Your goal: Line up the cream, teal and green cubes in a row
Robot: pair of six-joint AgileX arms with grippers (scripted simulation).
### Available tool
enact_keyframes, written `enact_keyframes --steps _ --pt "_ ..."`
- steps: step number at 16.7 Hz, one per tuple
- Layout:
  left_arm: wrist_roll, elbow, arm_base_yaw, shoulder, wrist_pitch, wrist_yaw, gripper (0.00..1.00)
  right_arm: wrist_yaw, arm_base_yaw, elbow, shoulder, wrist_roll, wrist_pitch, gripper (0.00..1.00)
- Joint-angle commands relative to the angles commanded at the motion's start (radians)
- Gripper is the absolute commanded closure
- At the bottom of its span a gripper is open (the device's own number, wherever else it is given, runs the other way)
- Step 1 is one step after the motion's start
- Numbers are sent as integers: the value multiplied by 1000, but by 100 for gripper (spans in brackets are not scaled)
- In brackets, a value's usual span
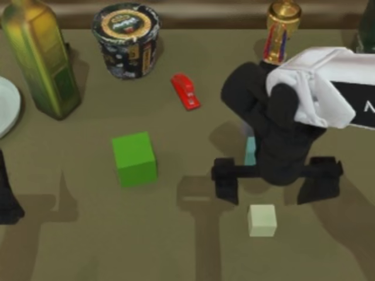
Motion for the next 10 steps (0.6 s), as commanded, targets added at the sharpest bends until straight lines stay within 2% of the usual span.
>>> enact_keyframes --steps 7,10 --pt "0 0 0 0 0 0 0 0 -10 33 -3 -3 -36 0" --pt "0 0 0 0 0 0 0 -2 -42 134 78 -6 -76 0"
